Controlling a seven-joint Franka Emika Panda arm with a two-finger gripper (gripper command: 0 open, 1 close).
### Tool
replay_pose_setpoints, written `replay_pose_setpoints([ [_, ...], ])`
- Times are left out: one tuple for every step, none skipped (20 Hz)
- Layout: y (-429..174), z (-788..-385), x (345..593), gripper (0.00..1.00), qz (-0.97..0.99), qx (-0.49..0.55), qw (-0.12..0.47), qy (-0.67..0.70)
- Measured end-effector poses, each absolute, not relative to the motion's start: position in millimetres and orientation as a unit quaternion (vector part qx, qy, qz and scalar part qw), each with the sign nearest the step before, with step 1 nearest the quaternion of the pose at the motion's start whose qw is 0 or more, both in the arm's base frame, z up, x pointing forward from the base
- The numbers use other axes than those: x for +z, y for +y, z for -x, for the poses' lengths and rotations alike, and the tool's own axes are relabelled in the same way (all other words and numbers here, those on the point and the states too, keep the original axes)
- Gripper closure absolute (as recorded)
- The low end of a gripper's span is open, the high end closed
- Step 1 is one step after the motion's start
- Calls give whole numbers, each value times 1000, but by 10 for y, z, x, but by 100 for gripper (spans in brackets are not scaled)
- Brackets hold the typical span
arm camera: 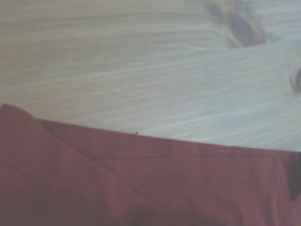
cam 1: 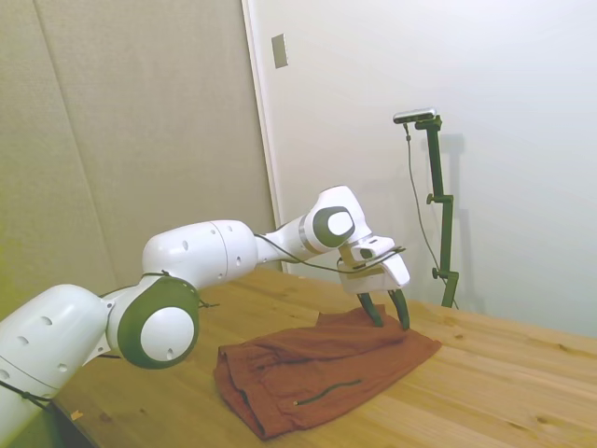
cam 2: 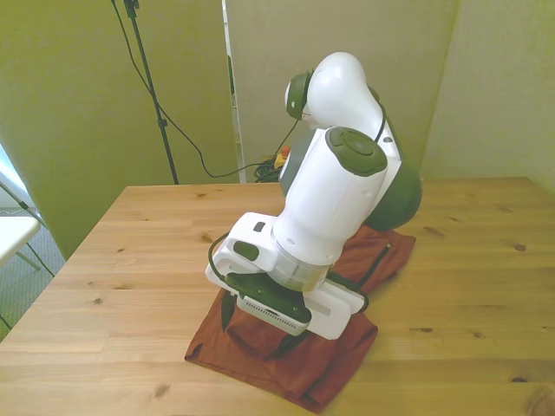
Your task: Unfold the shorts
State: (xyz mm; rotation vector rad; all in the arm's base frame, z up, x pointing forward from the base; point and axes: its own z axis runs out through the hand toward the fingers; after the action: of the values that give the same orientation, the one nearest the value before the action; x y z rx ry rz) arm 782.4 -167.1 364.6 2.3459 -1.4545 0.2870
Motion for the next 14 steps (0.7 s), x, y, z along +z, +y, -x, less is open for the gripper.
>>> replay_pose_setpoints([
  [-1670,-7822,3629,0,-831,100,183,-515],
  [-1666,-7821,3628,0,-831,99,184,-515],
  [-1663,-7816,3628,0,-831,97,185,-516],
  [-1663,-7811,3627,0,-831,95,186,-516],
  [-1667,-7809,3627,0,-830,94,187,-517],
  [-1674,-7805,3626,0,-830,94,188,-517],
  [-1688,-7799,3625,0,-829,92,189,-518],
  [-1713,-7789,3624,100,-828,91,190,-520],
  [-1741,-7779,3620,100,-827,89,191,-522],
  [-1778,-7767,3615,100,-825,88,192,-523],
  [-1824,-7753,3612,100,-824,86,193,-526],
  [-1876,-7737,3609,100,-822,84,194,-529],
  [-1923,-7720,3611,100,-820,83,195,-531],
  [-1972,-7703,3610,100,-819,82,195,-534],
])
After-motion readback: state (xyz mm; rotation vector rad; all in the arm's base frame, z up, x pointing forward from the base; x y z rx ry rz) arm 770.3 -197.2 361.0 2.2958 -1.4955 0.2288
